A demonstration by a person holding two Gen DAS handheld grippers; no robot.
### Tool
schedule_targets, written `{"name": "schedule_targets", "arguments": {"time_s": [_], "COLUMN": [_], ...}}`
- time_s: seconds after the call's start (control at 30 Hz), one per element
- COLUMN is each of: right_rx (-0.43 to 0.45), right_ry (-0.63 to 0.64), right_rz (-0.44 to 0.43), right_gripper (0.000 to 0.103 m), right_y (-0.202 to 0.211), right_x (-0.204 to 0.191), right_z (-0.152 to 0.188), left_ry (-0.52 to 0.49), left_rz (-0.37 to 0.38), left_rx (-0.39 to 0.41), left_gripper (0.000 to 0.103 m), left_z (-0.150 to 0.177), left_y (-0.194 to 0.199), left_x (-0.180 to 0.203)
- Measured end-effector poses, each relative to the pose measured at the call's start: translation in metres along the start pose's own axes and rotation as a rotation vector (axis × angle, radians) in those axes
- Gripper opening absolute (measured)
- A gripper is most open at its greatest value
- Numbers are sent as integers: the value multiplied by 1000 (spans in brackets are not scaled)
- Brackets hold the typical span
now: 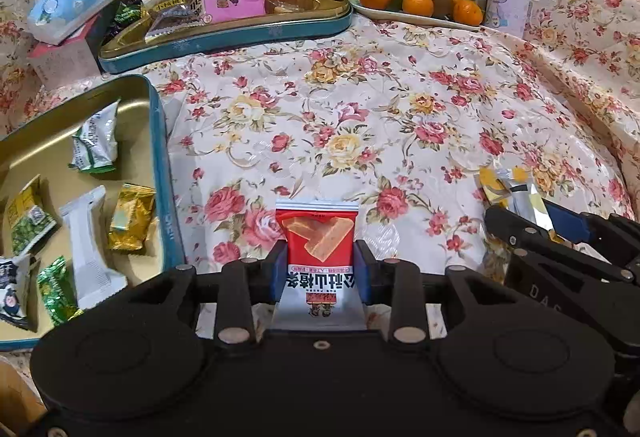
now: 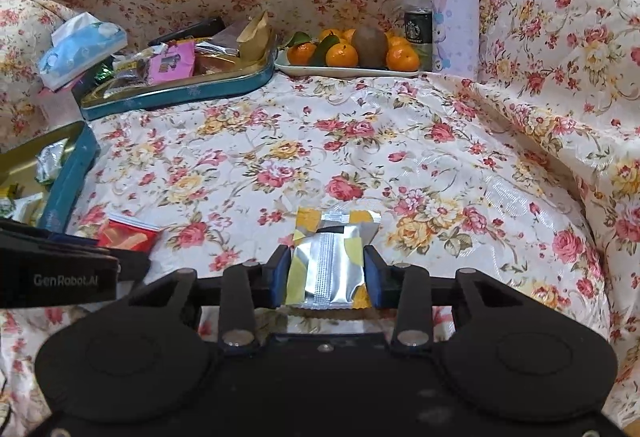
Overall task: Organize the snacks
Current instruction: 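Carry both held packets over the teal-rimmed gold tray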
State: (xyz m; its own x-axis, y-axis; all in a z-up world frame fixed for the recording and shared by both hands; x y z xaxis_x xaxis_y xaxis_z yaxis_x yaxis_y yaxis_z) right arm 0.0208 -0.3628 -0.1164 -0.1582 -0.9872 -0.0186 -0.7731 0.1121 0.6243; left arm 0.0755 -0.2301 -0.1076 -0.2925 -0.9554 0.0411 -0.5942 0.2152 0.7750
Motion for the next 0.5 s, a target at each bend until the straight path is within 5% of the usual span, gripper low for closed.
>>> {"name": "schedule_targets", "arguments": {"time_s": [0.5], "right_rx": [-15], "right_ry": [-10], "right_rz": [-91], "right_gripper": [38], "right_y": [62], "right_x": [-26], "right_z": [18], "left_ry": [-14], "left_rz": [37], "left_rx": [-18], "left_gripper": [42], "left_z": [33], "left_y": [44], "left_x": [-11]}}
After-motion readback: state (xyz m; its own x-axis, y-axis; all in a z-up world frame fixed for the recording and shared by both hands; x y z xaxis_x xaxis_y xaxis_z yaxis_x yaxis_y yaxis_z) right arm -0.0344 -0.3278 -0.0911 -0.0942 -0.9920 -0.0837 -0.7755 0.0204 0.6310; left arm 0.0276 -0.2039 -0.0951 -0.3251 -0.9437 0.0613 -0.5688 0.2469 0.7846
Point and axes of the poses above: each gripper's, at about its wrist camera, not at the fingertips, and y roughly against the way its jaws point, x to its right, z to its underside, the point moved 6 cm from there along -y, roughly the way its jaws point, and after that the axes turned 7 degrees about x, right-handed, at the moved point
